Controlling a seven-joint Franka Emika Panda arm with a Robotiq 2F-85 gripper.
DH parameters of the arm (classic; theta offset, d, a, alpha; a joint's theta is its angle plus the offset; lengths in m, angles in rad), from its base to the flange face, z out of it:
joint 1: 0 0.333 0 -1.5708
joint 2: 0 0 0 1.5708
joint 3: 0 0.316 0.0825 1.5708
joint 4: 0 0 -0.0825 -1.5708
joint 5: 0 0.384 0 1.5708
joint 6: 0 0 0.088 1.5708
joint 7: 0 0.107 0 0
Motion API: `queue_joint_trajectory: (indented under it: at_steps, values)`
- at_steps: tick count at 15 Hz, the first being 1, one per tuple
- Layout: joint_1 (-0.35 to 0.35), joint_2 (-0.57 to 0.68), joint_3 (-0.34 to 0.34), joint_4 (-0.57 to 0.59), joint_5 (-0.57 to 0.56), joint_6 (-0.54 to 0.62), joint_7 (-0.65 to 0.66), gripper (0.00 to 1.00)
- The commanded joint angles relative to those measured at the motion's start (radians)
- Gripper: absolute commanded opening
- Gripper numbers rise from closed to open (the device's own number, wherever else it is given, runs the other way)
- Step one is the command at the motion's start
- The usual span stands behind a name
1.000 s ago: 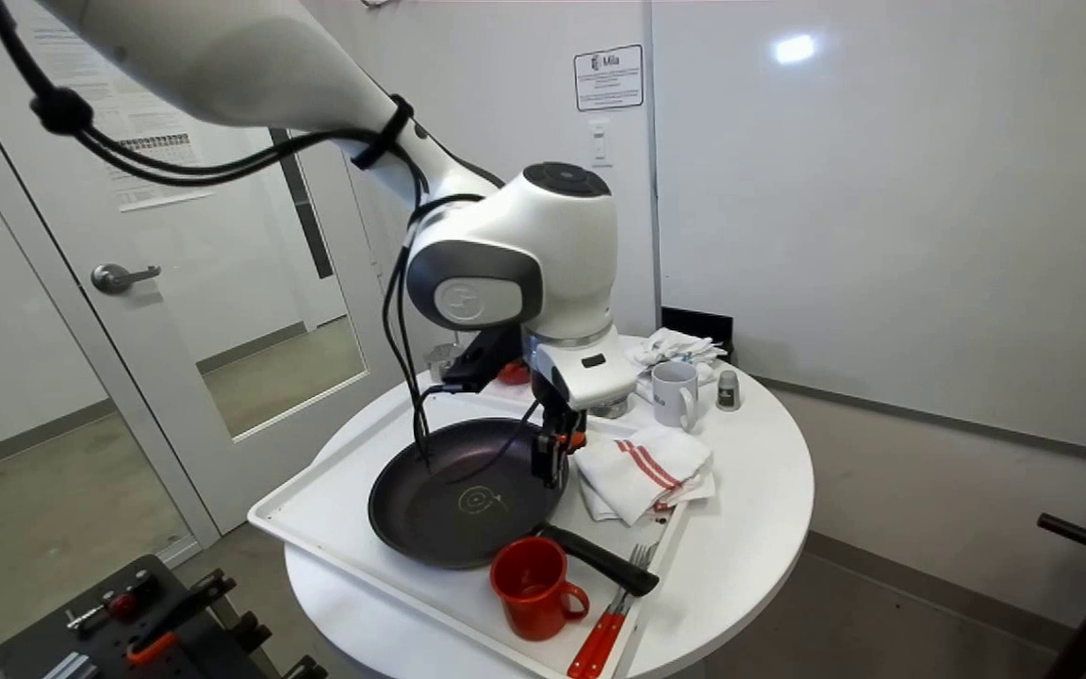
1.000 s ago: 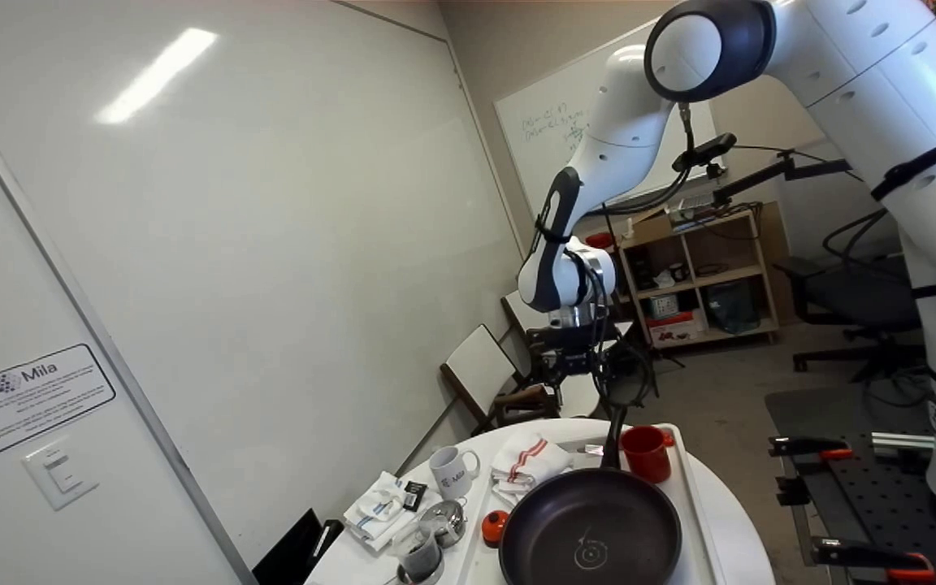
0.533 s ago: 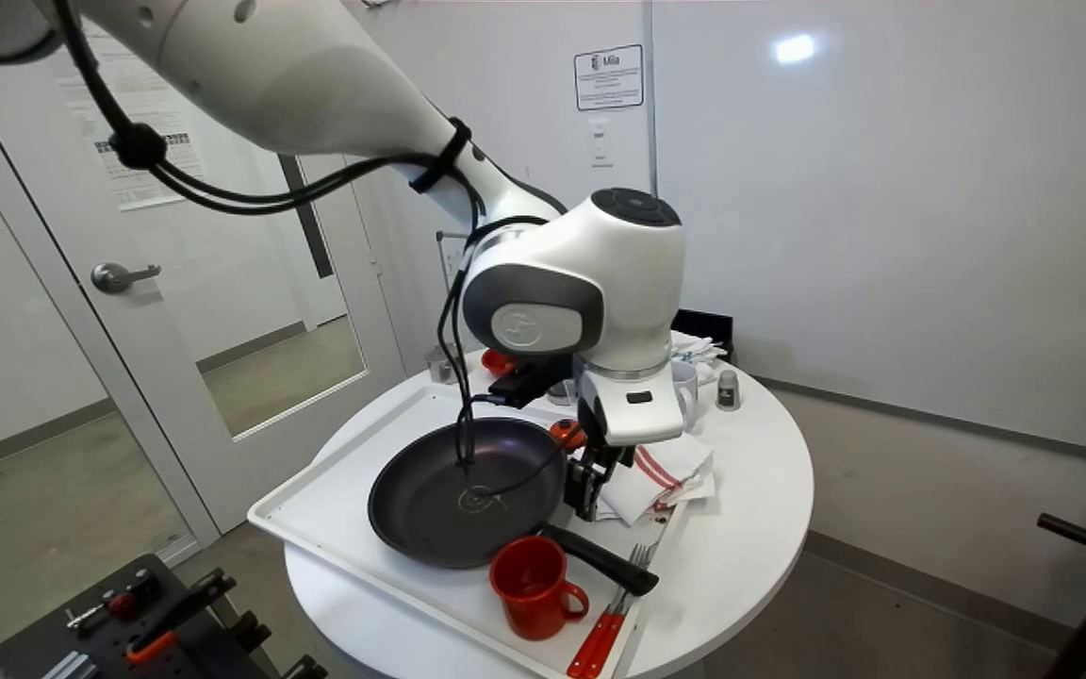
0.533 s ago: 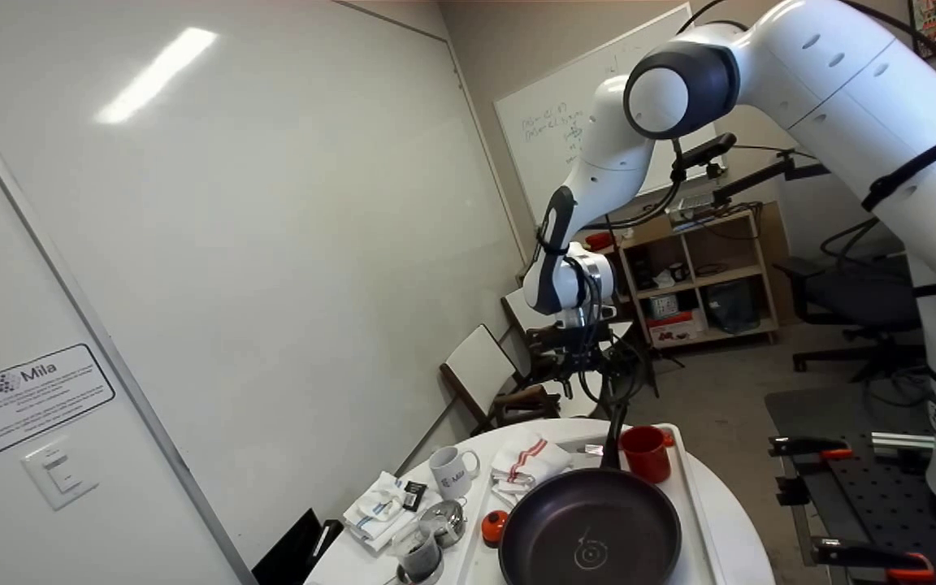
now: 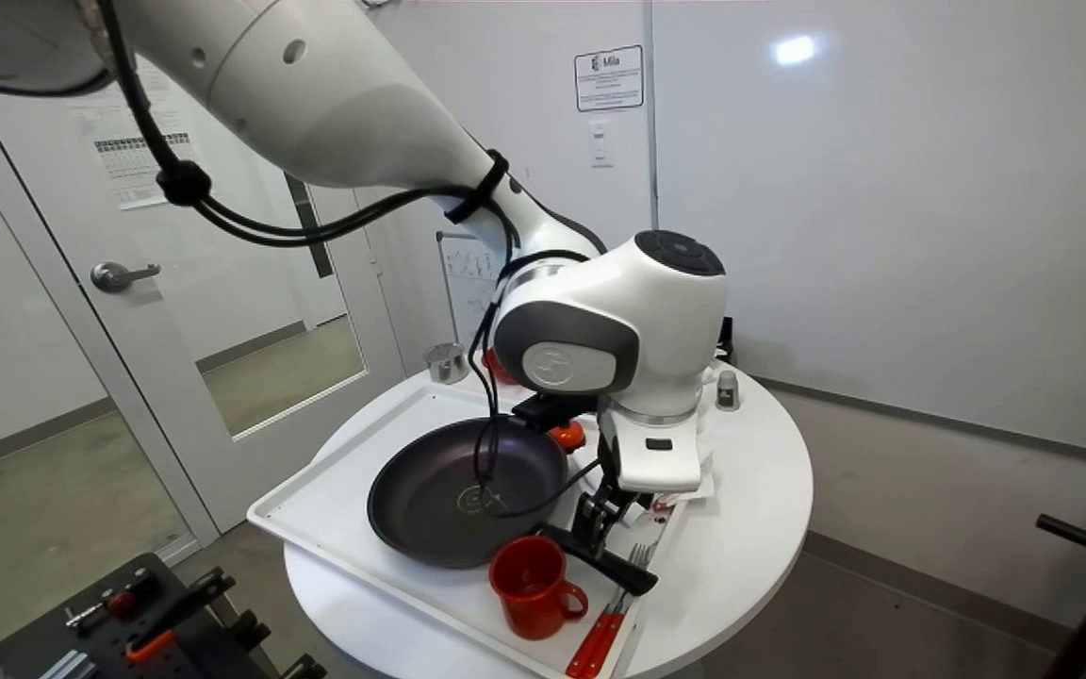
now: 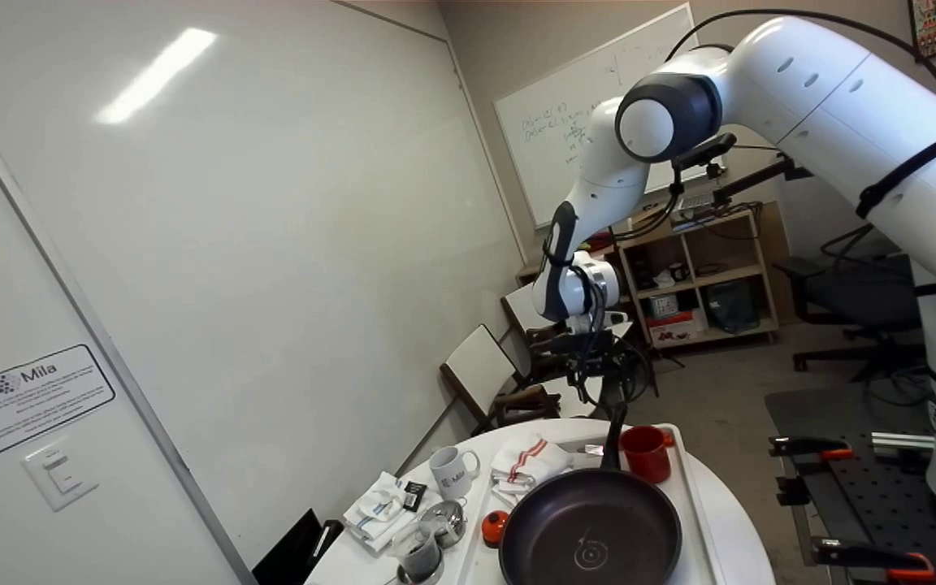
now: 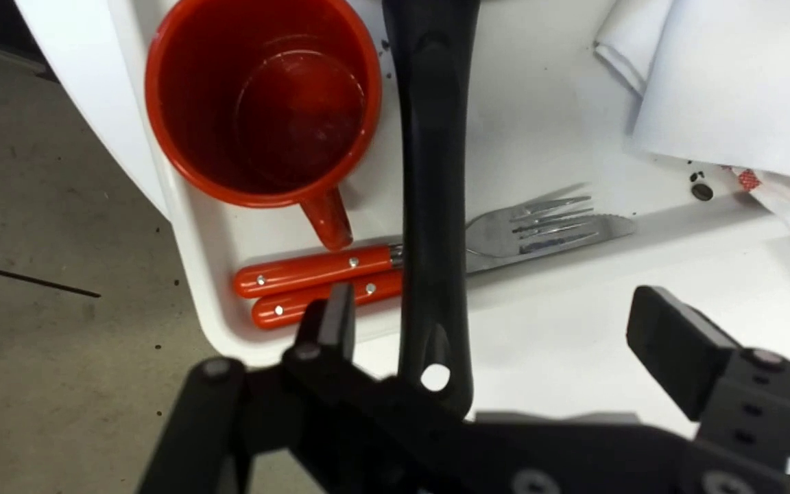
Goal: Move the black pan to the left
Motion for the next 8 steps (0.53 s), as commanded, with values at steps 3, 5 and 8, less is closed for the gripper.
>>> queue_joint_trajectory:
  at_steps: [3, 5, 8]
  values:
    - [-0.011, 0.086, 0.001, 0.067, -0.009, -0.027, 0.076, 1.0]
    - [-0.011, 0.108, 0.0, 0.078, -0.012, -0.028, 0.096, 1.0]
    - [-0.008, 0.139, -0.003, 0.096, -0.02, -0.028, 0.121, 1.0]
